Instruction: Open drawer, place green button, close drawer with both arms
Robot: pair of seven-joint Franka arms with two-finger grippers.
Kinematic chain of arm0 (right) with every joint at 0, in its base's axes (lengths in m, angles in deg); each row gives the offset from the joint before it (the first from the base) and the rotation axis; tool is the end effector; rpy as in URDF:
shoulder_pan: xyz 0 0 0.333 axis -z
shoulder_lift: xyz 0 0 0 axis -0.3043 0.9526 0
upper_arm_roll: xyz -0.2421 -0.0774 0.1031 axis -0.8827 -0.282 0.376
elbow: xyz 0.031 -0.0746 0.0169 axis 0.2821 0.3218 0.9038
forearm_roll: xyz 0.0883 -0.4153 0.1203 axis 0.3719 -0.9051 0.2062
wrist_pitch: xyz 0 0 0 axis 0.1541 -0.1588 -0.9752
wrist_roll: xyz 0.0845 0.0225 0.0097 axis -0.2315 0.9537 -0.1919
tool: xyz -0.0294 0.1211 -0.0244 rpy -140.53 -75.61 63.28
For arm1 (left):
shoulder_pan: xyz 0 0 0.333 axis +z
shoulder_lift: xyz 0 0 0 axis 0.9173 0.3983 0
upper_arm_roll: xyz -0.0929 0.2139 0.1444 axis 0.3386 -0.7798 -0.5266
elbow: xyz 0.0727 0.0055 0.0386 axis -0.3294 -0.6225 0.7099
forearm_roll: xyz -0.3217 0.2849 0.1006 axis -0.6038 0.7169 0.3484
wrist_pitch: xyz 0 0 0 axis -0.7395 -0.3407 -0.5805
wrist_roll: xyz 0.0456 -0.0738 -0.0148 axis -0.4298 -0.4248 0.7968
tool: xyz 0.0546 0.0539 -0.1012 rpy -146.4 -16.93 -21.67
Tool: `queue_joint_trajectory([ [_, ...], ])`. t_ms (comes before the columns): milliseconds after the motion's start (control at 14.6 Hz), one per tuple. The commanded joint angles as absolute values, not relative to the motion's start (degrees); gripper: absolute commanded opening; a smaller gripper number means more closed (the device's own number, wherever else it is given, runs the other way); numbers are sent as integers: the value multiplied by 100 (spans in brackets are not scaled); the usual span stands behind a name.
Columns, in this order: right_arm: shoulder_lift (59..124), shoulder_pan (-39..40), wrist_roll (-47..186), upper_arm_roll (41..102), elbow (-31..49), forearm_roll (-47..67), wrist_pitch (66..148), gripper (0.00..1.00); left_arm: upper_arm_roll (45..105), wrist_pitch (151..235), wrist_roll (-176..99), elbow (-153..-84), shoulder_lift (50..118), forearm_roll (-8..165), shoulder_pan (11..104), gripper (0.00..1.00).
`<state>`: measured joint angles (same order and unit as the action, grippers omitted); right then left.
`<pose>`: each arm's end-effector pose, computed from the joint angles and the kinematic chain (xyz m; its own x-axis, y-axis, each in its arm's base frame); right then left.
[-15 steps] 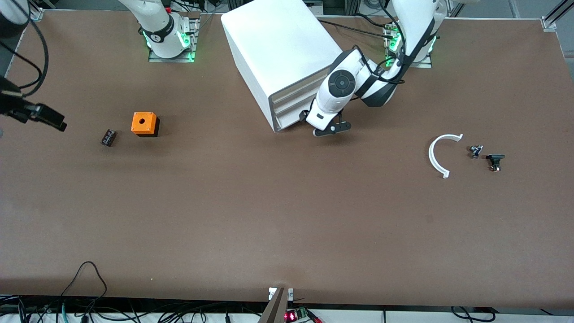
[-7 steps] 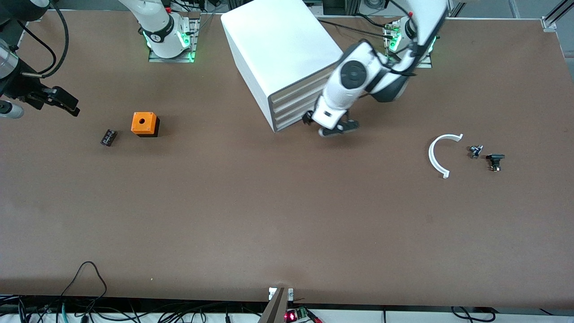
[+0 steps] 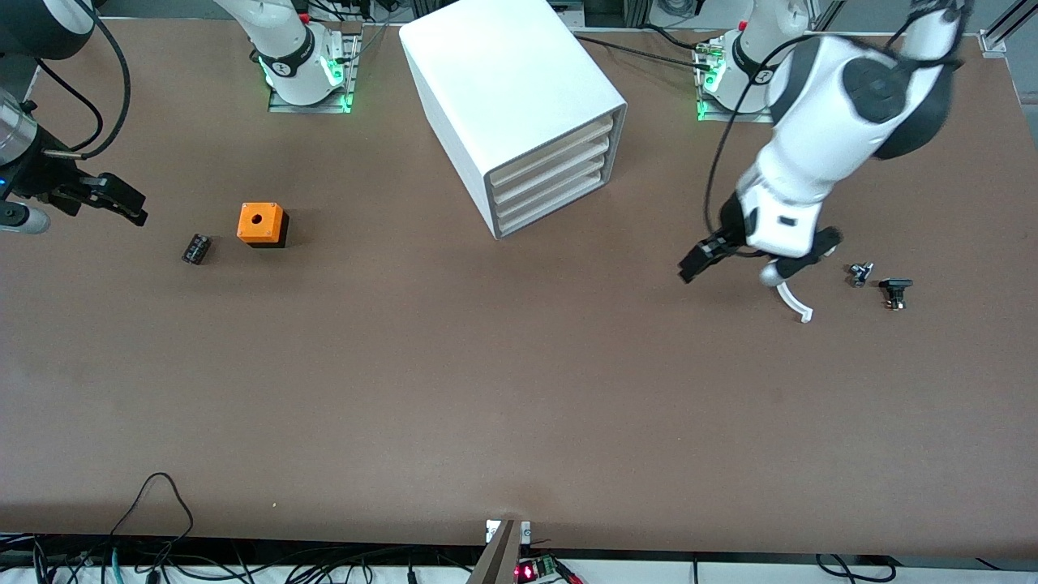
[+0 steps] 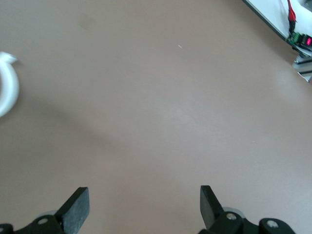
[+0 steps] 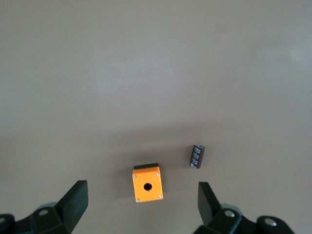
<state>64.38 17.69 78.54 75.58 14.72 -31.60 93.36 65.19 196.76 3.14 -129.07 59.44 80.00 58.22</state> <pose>0.5964 -0.0254 0.4854 0.9960 -0.0869 0.0221 -0.0883 -0.9936 0.0711 0.5987 -0.1903 0.4114 0.8238 0.5668 0.0054 0.5554 -0.8090 0.1924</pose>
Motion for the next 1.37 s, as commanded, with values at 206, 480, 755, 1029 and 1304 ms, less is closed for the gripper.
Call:
queue_joint_trajectory([
  [206, 6659, 1789, 7525, 7532, 967, -3050, 8970, 100, 5576, 17458, -1740, -11781, 5726, 8388, 6003, 100],
  [480, 6704, 1807, 7525, 7514, 887, -3033, 8953, 100, 5566, 16963, -2154, -11577, 5638, 9224, 6011, 100],
  [755, 6704, 1816, 7516, 7514, 878, -3033, 8900, 100, 5583, 16928, -2979, -11604, 5629, 9189, 6477, 100],
  [1029, 6704, 1816, 7516, 7514, 878, -3033, 8839, 100, 5584, 16927, -2963, -11375, 5796, 9172, 6486, 100],
  [1304, 6704, 1816, 7516, 7514, 878, -3033, 8795, 100, 5566, 16927, -2972, -11349, 5857, 9137, 6556, 100],
])
